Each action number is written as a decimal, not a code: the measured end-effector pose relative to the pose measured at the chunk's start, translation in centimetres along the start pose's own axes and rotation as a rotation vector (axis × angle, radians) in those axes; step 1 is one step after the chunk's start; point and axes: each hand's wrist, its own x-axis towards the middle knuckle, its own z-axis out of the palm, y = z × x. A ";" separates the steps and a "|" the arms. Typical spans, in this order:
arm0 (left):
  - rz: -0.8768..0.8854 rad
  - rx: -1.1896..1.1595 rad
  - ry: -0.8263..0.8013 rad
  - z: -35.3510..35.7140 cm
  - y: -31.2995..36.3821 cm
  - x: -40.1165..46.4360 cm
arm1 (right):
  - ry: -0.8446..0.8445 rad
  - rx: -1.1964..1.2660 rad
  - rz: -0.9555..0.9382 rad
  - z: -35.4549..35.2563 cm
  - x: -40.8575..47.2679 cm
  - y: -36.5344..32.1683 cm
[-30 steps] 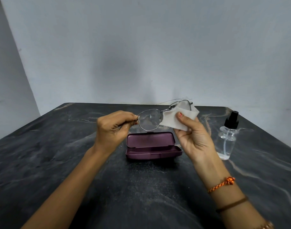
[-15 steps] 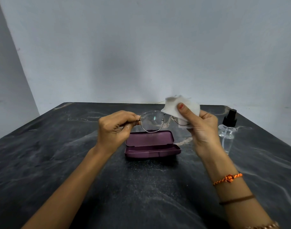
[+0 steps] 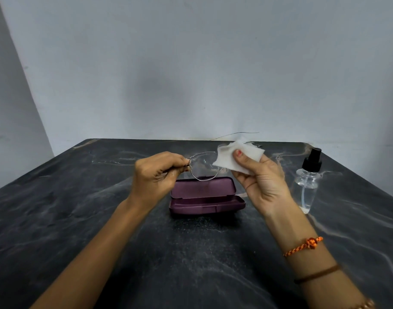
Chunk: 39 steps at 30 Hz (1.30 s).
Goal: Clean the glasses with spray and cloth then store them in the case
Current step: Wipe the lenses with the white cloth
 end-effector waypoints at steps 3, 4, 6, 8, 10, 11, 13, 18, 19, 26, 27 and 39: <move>0.011 0.026 0.015 0.0 0.1 0.0 | -0.052 -0.067 -0.004 -0.2 0.1 -0.4; 0.012 0.035 0.023 -0.1 0.1 0.0 | -0.056 -0.094 -0.008 -0.4 0.2 -0.6; 0.011 0.049 0.032 -0.2 0.1 0.1 | -0.049 -0.134 -0.007 -0.7 0.3 -0.7; 0.016 0.061 0.035 -0.2 0.1 0.2 | -0.032 -0.151 0.008 -1.0 0.4 -0.7; 0.017 0.067 0.040 -0.2 0.0 0.2 | -0.006 -0.178 0.018 -1.2 0.5 -0.6; 0.015 0.067 0.043 -0.3 0.0 0.2 | -0.001 -0.197 0.015 -1.3 0.5 -0.6; 0.008 0.065 0.051 -0.3 -0.1 0.2 | -0.001 -0.249 0.004 -1.5 0.6 -0.7; -0.038 0.033 0.112 -0.4 -0.2 0.3 | -0.026 -0.375 0.009 -1.9 0.6 -1.6; -0.064 0.023 0.140 -0.4 -0.2 0.3 | -0.034 -0.388 0.018 -2.0 0.7 -1.7; -0.281 -0.012 0.314 -0.8 -1.1 0.2 | -0.046 -0.189 0.194 -1.3 0.9 0.2; -0.290 -0.008 0.325 -0.8 -1.2 0.2 | -0.037 -0.141 0.205 -1.2 1.0 0.5; -0.394 -0.068 0.486 -0.7 -1.5 0.2 | 0.022 0.111 0.246 -0.1 0.2 1.7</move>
